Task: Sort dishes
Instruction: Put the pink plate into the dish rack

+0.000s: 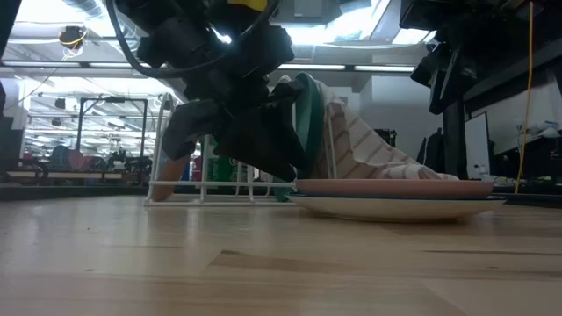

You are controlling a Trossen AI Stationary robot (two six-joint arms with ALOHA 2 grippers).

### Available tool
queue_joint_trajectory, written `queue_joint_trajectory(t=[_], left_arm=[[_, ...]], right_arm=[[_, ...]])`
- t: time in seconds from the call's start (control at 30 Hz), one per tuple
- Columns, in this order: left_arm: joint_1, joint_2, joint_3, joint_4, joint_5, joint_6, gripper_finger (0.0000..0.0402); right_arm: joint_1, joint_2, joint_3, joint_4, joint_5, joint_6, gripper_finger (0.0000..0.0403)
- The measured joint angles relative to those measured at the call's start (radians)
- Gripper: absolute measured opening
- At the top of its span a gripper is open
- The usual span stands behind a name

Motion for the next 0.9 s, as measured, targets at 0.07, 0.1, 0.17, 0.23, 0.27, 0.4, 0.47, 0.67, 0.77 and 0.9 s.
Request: queue_joint_trajectory(t=[0.07,0.1,0.17,0.23,0.27,0.4,0.47,0.67,0.77,0.9], left_arm=[[0.006,0.0,0.0,0.0,0.002,0.003,0.0117],[0.009,0.0,0.0,0.0,0.004,0.005,0.0117],[0.016,0.0,0.0,0.0,0.006,0.008,0.0117],[0.025,0.0,0.0,0.0,0.006,0.008,0.0117],[0.03,0.0,0.0,0.0,0.006,0.008,0.0117],[0.042,0.0,0.0,-0.004,0.012,0.016,0.0117],[0.043,0.0,0.0,-0.005,0.016,0.038,0.0117],[0.042,0.0,0.0,-0.009,0.018,0.085,0.0117],[0.042,0.0,0.0,0.0,0.018,0.109,0.0117],[0.042,0.007,0.0,-0.002,0.018,0.145,0.0117]], right_arm=[[0.0,0.0,0.0,0.0,0.0,0.0,0.0099],[0.0,0.0,0.0,0.0,0.0,0.0,0.0099],[0.0,0.0,0.0,0.0,0.0,0.0,0.0099],[0.0,0.0,0.0,0.0,0.0,0.0,0.0099],[0.0,0.0,0.0,0.0,0.0,0.0,0.0099],[0.0,0.0,0.0,0.0,0.0,0.0,0.0099],[0.0,0.0,0.0,0.0,0.0,0.0,0.0099],[0.0,0.0,0.0,0.0,0.0,0.0,0.0099],[0.0,0.0,0.0,0.002,0.0,0.0,0.0099],[0.0,0.0,0.0,0.019,0.0,0.0,0.0099]])
